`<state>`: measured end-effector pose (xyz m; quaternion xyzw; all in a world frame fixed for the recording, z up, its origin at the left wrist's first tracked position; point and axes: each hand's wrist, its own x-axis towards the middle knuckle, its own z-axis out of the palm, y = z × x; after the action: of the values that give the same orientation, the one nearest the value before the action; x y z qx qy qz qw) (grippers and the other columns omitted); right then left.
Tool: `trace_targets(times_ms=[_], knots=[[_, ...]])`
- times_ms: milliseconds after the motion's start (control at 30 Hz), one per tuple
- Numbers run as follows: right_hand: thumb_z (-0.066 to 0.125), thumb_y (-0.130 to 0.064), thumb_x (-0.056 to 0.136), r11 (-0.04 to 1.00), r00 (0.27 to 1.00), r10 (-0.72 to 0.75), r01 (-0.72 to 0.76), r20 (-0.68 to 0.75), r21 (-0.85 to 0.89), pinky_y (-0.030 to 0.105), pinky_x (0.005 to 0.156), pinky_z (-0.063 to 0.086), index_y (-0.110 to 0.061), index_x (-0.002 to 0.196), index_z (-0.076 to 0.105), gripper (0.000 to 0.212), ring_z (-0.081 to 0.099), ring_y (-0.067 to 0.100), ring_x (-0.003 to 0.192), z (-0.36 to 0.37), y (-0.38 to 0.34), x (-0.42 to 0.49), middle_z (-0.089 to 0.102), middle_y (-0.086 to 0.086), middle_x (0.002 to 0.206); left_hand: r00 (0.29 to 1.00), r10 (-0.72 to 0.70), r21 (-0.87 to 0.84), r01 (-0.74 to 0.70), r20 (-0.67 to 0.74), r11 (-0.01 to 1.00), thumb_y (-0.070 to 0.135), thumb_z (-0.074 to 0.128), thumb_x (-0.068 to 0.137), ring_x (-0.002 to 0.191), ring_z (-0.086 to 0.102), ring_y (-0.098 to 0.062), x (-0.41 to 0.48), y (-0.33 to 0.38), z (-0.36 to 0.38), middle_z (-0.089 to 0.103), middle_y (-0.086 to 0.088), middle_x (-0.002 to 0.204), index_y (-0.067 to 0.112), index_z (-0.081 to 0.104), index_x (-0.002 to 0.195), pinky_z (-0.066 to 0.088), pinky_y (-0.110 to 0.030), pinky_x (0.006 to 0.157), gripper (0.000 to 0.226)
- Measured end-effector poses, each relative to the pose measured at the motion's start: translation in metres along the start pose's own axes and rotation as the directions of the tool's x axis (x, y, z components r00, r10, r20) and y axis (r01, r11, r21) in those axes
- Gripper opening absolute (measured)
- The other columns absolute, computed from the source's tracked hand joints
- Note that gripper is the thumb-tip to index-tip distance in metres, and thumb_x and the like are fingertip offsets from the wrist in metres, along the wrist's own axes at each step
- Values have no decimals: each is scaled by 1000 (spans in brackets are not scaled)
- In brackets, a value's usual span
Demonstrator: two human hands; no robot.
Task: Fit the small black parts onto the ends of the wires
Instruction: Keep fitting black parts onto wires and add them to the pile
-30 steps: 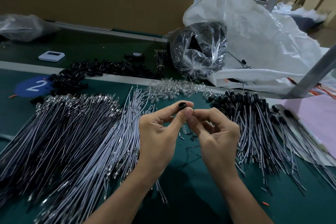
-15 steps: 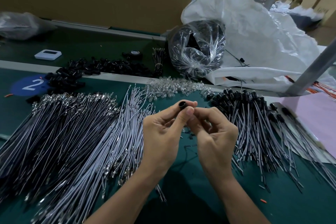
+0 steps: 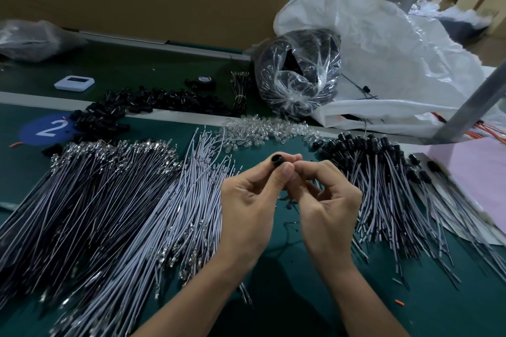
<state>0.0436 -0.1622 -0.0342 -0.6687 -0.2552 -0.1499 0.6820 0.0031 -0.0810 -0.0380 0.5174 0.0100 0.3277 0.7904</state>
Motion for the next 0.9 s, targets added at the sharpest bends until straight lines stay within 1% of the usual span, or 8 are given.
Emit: trace_targets(times_ms=[200,267,367,467,533,633,800,900], knots=[[67,-5,79,996,998,-57,58,8,-74,45,62,58,-32,87,73,29,67,17,76,1,0,-1,68,-11,82,1000,17,31,-16,-24,999,19,65,84,90,74,-15,-3,-2,1,77,-1,93,16,76,96,56,-21,77,17],[68,-6,79,995,998,-68,69,18,-73,40,62,58,-31,86,72,27,67,15,76,1,1,0,68,-12,81,999,10,14,-10,-30,1000,19,66,84,92,73,-15,-3,-2,0,77,-2,94,17,78,96,56,-21,78,17],[71,-9,81,998,996,-63,65,71,-22,24,65,53,-27,88,73,19,67,10,74,0,1,3,70,-7,79,999,-14,-19,13,-48,1000,22,67,83,96,73,-17,0,-1,-3,77,-3,98,14,78,98,55,-21,80,20],[75,-13,81,999,986,33,-39,162,34,32,75,56,-20,92,75,12,71,15,82,-1,3,7,74,-1,86,997,-37,-55,33,-68,998,25,68,82,101,71,-19,5,2,-7,76,-4,103,15,77,101,55,-24,85,23],[76,-12,80,997,979,71,-77,189,26,33,73,54,-14,88,75,9,71,14,79,-1,6,8,75,0,84,997,-38,-60,34,-67,998,26,68,80,101,71,-17,7,5,-8,76,-2,103,17,77,100,54,-22,85,24],[76,-14,79,993,975,95,-108,200,56,34,74,54,-9,85,75,8,70,16,76,-3,6,8,74,0,80,998,-37,-33,35,-59,999,28,69,77,99,72,-15,7,8,-8,77,-1,100,18,78,98,54,-19,82,24],[76,-17,78,986,977,108,-129,184,107,45,76,57,-4,85,75,16,71,29,78,-5,4,9,74,8,78,998,-44,-28,43,-40,999,23,69,78,95,73,-14,5,8,-6,77,-3,97,16,79,93,55,-20,80,19],[75,-9,79,973,970,143,-174,194,151,40,77,58,-1,85,74,10,71,31,79,-4,4,9,73,12,78,997,-50,-34,48,-50,998,23,68,78,93,73,-14,4,8,-4,77,-3,96,14,79,92,55,-20,79,20]])
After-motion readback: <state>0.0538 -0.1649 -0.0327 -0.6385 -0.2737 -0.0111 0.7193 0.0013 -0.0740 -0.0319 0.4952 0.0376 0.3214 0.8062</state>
